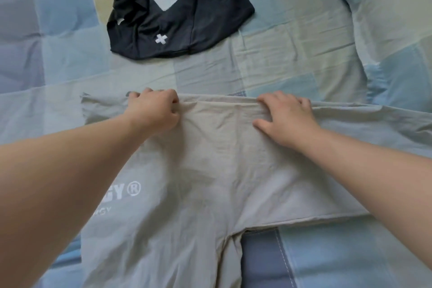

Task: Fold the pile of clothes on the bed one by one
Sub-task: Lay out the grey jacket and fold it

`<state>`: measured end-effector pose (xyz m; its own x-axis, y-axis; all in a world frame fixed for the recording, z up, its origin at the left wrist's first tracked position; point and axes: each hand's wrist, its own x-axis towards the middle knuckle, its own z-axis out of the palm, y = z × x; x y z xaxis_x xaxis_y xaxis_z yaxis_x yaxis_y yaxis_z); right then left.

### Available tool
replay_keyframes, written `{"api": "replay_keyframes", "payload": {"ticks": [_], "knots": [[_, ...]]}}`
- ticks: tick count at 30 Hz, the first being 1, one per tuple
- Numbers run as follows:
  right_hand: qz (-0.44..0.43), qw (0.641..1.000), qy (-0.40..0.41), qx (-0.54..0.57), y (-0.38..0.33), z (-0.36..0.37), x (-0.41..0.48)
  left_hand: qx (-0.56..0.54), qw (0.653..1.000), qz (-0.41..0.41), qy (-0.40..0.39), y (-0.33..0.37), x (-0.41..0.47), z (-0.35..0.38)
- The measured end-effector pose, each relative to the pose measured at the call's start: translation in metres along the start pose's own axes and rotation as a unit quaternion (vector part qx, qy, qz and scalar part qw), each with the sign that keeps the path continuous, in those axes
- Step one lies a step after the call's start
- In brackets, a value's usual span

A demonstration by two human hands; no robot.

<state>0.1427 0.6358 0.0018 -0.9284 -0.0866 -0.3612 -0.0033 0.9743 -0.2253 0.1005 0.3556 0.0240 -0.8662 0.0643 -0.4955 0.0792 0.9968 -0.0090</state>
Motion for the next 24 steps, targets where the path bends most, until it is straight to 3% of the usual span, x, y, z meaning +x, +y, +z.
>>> {"api": "replay_keyframes", "payload": {"ticks": [2, 7, 9, 14, 20, 24], "knots": [[0.022, 1.0, 0.007, -0.001, -0.014, 0.003, 0.012, -0.001, 1.0, 0.009, 0.03, -0.011, 0.001, 0.004], [0.136, 0.986, 0.095, 0.02, -0.012, -0.001, 0.028, -0.063, 0.975, 0.065, 0.205, -0.004, 0.009, 0.007], [0.144, 0.986, 0.083, 0.016, -0.013, -0.002, 0.03, -0.076, 0.977, 0.057, 0.19, -0.003, 0.012, 0.007], [0.034, 0.998, 0.041, -0.038, -0.044, 0.003, 0.033, -0.035, 0.988, 0.018, 0.152, -0.045, 0.008, 0.012], [0.159, 0.985, 0.072, -0.009, -0.046, 0.0, 0.044, -0.12, 0.969, 0.02, 0.216, -0.056, -0.003, 0.019], [0.131, 0.987, 0.094, 0.007, -0.053, 0.006, 0.024, -0.128, 0.969, 0.008, 0.209, -0.048, -0.025, 0.029]]}}
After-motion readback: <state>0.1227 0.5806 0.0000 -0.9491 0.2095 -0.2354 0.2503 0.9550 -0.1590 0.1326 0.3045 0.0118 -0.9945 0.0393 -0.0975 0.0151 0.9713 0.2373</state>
